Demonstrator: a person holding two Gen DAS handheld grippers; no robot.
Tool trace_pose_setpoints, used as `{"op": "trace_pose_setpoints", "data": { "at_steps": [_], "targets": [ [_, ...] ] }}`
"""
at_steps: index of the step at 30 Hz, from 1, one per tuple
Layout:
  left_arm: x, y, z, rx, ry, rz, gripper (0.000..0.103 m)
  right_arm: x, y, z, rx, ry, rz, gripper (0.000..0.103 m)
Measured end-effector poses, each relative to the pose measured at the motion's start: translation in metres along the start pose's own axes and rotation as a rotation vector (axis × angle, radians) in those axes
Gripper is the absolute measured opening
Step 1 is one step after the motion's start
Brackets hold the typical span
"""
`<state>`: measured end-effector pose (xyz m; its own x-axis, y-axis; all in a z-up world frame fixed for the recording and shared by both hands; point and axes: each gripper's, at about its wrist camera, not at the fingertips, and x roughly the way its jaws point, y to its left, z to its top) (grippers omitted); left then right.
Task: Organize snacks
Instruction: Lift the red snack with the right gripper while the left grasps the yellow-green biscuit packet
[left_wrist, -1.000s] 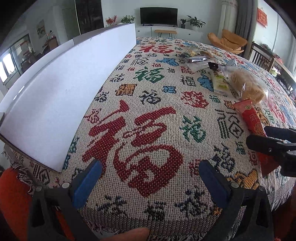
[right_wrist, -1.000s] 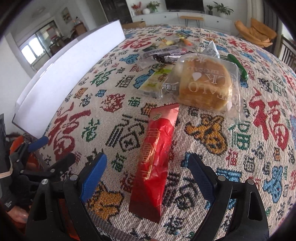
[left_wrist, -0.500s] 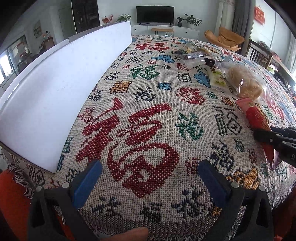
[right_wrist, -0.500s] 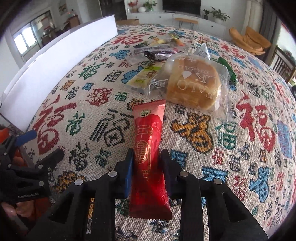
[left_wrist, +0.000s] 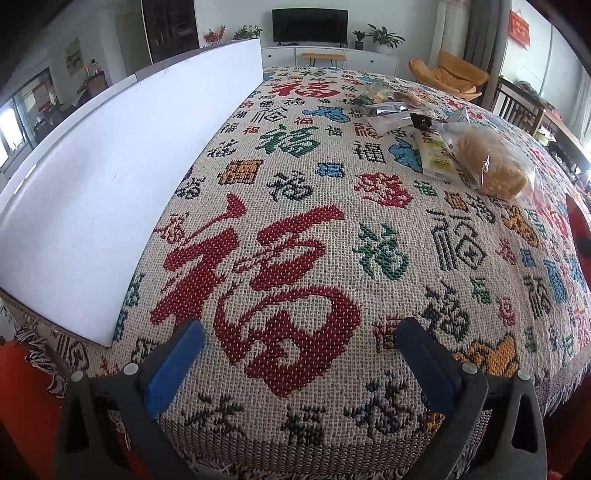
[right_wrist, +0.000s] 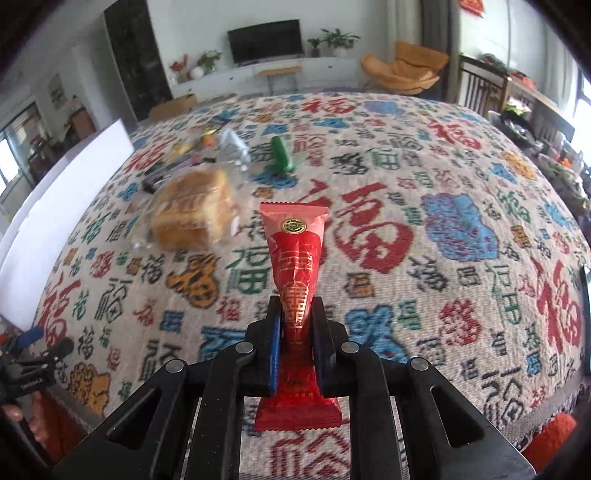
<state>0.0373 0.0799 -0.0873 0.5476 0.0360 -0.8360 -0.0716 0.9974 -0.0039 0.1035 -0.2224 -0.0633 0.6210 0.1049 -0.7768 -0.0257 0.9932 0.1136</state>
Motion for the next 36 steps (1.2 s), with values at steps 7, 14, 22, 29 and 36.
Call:
{"op": "trace_pose_setpoints", "data": {
  "at_steps": [7,14,22,29,36],
  "targets": [
    [-0.002,-0.008,0.025,0.046,0.055,-0.103,0.103,0.016,-0.024,-0.012,0.055,-0.038,-0.019,0.027],
    [0.025,-0.044,0.113,0.064,0.041,-0.284,0.101,0.018,-0.028,-0.022,0.060,-0.055,0.014,0.039],
    [0.077,-0.087,0.155,0.144,0.075,-0.311,0.080,0.016,-0.035,-0.025,0.078,-0.061,0.046,0.039],
    [0.085,-0.117,0.151,0.307,0.034,-0.232,0.046,0.018,-0.035,-0.024,0.076,-0.063,0.046,0.039],
    [0.052,-0.091,0.115,0.273,0.100,-0.311,0.029,0.017,-0.035,-0.023,0.078,-0.057,0.053,0.039]
  ]
}}
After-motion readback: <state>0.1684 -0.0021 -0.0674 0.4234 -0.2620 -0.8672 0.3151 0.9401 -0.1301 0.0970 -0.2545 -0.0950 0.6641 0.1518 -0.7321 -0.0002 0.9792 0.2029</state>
